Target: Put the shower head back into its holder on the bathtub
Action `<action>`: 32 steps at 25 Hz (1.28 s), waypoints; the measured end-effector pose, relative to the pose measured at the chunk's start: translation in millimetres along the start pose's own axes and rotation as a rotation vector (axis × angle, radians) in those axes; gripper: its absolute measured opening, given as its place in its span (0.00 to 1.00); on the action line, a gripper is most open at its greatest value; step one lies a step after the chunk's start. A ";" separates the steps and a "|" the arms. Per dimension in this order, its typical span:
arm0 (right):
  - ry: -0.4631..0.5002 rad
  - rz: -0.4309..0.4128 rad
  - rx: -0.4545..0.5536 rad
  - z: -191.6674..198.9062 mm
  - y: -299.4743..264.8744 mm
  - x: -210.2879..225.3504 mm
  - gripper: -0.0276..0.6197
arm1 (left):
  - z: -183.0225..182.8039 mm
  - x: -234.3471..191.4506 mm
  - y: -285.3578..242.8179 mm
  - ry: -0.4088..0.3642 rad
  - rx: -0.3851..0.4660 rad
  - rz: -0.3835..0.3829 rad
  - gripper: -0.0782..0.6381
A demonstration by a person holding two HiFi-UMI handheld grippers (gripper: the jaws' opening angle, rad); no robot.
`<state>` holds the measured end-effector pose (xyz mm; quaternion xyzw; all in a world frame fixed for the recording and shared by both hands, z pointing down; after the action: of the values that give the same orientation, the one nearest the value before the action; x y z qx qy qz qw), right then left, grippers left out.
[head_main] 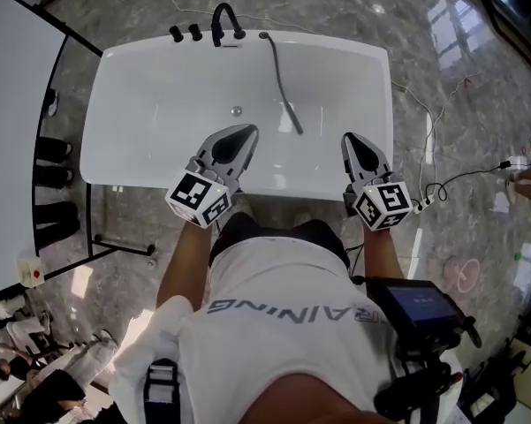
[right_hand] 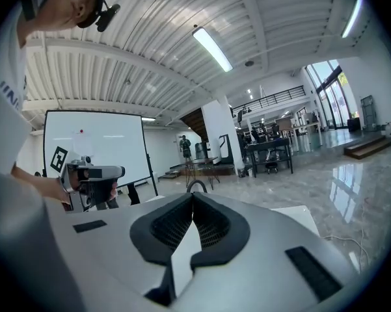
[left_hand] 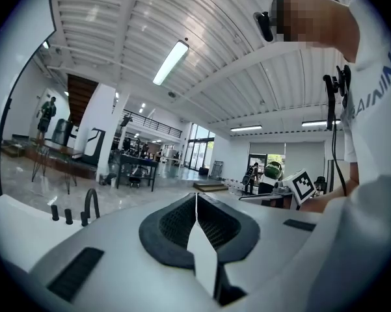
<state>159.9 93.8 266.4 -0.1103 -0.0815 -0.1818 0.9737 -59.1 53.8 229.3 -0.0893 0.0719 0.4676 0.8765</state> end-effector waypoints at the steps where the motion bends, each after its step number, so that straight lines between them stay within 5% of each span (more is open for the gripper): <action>1: 0.000 0.016 0.006 -2.9 -6.1 -5.6 0.06 | -2.3 -10.8 0.7 -0.001 -0.001 0.017 0.14; 8: 0.012 0.099 0.018 -12.1 -54.1 -36.5 0.06 | -4.2 -79.8 9.5 0.001 -0.029 0.094 0.14; 17: 0.022 0.039 -0.062 29.1 -100.8 -1.7 0.06 | 41.9 -118.9 -28.2 0.066 -0.064 0.042 0.14; 32: 0.010 0.025 -0.270 286.7 -236.0 152.5 0.06 | 253.0 -212.9 -141.2 0.131 -0.155 -0.100 0.14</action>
<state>178.6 -102.0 616.3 -0.2403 -0.0500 -0.1796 0.9526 -48.3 -138.5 532.9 -0.1908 0.0882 0.4208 0.8825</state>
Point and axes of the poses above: the fingertips, and each gripper's own axes: y backward along the fingers, x to its right, z out of its underside, the point moved 3 cm from there along y, backward along the fingers, and after that the axes turned 1 degree about x, right-handed, at the moved point
